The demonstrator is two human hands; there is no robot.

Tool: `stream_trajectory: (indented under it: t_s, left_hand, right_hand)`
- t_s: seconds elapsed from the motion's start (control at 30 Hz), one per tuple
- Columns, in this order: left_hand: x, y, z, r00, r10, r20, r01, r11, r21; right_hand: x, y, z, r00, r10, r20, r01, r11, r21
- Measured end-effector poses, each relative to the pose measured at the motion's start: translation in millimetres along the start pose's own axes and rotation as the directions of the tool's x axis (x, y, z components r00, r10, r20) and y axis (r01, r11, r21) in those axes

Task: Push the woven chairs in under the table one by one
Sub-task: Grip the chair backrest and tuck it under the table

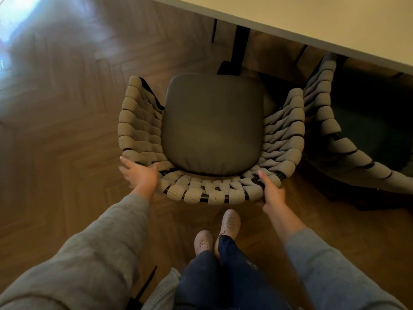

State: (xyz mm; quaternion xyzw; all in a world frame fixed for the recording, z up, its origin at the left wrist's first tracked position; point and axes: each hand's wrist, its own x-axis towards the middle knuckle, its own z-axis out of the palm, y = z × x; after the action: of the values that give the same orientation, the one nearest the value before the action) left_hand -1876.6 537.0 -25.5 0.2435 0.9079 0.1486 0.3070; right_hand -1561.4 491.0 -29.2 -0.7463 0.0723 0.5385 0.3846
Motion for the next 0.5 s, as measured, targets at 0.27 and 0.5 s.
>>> stream_trajectory:
  t_s: [0.27, 0.5]
  left_hand:
    - [15.3, -11.8, 4.3, 0.997, -0.074, -0.027, 0.071, 0.992, -0.106]
    - [16.6, -6.8, 0.7, 0.996, -0.081, 0.027, 0.084, 0.992, -0.099]
  right_hand:
    - [11.7, 2.9, 15.5, 0.978, -0.015, -0.209, -0.008, 0.994, -0.107]
    - [16.7, -18.4, 27.7, 0.972, -0.122, -0.201, 0.095, 0.986, -0.141]
